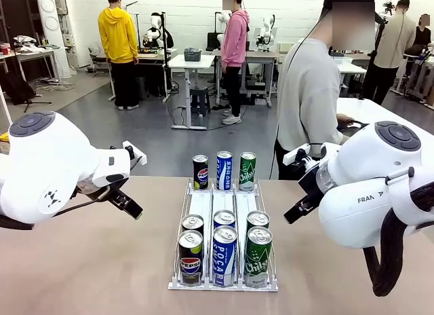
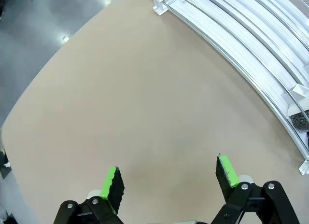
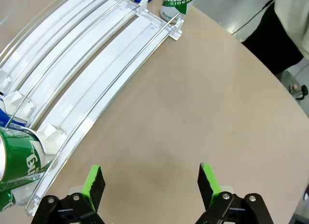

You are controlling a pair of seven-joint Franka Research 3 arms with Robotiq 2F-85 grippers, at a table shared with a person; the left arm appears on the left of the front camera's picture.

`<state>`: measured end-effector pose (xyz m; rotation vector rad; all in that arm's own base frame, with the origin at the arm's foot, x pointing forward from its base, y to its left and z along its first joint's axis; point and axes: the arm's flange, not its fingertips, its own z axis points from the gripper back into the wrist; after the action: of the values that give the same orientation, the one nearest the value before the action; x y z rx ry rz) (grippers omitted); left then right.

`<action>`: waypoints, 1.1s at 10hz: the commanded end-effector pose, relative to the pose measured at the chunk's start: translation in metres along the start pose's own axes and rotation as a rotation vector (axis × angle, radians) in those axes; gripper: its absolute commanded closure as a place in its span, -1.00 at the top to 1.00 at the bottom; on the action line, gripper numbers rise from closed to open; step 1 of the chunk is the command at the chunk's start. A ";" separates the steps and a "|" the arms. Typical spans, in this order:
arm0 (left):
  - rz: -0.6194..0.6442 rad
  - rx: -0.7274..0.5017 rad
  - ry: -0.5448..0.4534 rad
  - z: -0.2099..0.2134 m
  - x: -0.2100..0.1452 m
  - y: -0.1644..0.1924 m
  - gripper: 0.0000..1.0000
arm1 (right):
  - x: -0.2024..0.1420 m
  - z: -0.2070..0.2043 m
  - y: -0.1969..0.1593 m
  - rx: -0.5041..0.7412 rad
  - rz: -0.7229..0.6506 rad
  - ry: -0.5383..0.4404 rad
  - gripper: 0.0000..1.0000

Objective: Retrieve and hand over the desired beverage to the person.
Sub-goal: Pick up a can of the same type that the person held from the Automatic Can Dispenser.

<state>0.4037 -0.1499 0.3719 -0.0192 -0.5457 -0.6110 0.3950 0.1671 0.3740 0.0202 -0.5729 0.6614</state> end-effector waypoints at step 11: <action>0.004 0.029 -0.010 0.041 0.005 -0.002 1.00 | -0.002 0.047 0.010 -0.081 0.029 -0.059 1.00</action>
<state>0.4032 -0.1494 0.3805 -0.0170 -0.5549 -0.6103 0.3949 0.1675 0.3863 0.0066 -0.6015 0.6714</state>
